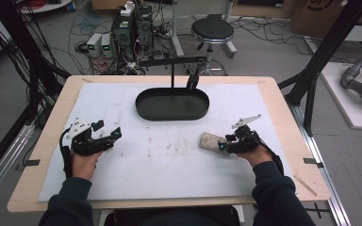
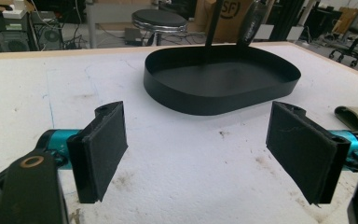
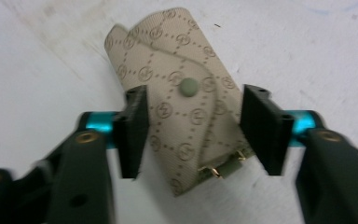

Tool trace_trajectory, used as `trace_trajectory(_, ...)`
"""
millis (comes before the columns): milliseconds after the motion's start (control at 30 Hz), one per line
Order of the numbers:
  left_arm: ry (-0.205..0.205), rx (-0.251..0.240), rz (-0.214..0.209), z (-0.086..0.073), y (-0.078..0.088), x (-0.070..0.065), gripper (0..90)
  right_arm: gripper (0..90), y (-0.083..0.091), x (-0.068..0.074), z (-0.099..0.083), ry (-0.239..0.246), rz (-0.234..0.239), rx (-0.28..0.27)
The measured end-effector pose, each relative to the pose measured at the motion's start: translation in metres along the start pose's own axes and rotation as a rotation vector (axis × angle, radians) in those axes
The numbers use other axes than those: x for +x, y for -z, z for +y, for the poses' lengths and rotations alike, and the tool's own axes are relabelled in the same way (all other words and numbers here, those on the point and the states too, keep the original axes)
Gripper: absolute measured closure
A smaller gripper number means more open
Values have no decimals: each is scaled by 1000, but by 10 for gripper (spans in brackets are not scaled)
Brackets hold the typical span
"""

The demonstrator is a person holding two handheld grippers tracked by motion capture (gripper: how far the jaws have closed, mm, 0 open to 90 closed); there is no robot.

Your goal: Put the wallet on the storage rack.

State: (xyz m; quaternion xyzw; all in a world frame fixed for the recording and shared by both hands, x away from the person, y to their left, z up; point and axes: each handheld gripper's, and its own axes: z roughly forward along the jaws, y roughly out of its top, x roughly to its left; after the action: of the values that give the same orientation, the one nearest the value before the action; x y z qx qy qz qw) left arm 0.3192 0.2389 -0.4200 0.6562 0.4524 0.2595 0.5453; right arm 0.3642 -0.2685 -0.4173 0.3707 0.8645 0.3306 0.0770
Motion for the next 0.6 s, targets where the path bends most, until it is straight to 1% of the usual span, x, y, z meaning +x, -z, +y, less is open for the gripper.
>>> trace_trajectory(33, 1, 1, 0, 0, 0, 0, 201, 472, 0, -1, 0, 13, 33, -22)
trace_trajectory(100, -1, 1, 0, 0, 0, 0, 201, 282, -1, -1, 1, 35, -11, -61)
trace_trajectory(133, 1, -2, -2, 0, 0, 0, 201, 217, -1, -2, 2, 69, -34, -73)
trace_trajectory(167, 0, -1, -1, 0, 0, 0, 201, 191, -3, -2, 2, 123, -65, -78)
trace_trajectory(200, 0, -2, -1, 0, 0, 0, 201, 190, -5, -2, 3, 154, -89, -80)
trace_trajectory(233, 0, 0, -1, 0, 0, 0, 201, 190, -8, -3, 3, 147, -80, -78)
trace_trajectory(267, -1, -1, -1, 0, 0, 0, 201, 189, -12, -5, 3, 148, -66, -63)
trace_trajectory(300, 0, -1, -2, 0, 0, 0, 201, 176, -15, -5, 4, 163, -60, -52)
trace_trajectory(333, 0, 0, -2, 0, 0, 0, 201, 172, -17, -6, 4, 164, -48, -49)
trace_trajectory(400, 0, -2, -4, 0, 0, 0, 201, 173, -20, -9, 5, 149, -9, -60)
trace_trajectory(433, 0, -2, -4, 0, 0, 0, 201, 173, -21, -11, 4, 140, 23, -57)
trace_trajectory(467, 0, -2, -4, 0, 0, 0, 201, 173, -22, -12, 4, 142, 60, -42)
trace_trajectory(500, -1, -3, -3, 0, 0, 1, 201, 175, -25, -11, 3, 148, 75, -22)
trace_trajectory(567, -1, -1, -2, 0, 0, 1, 201, 179, -31, -5, 3, 171, 69, 19)
trace_trajectory(600, -1, 0, -1, 0, 0, 1, 201, 179, -34, -1, 3, 188, 49, 31)
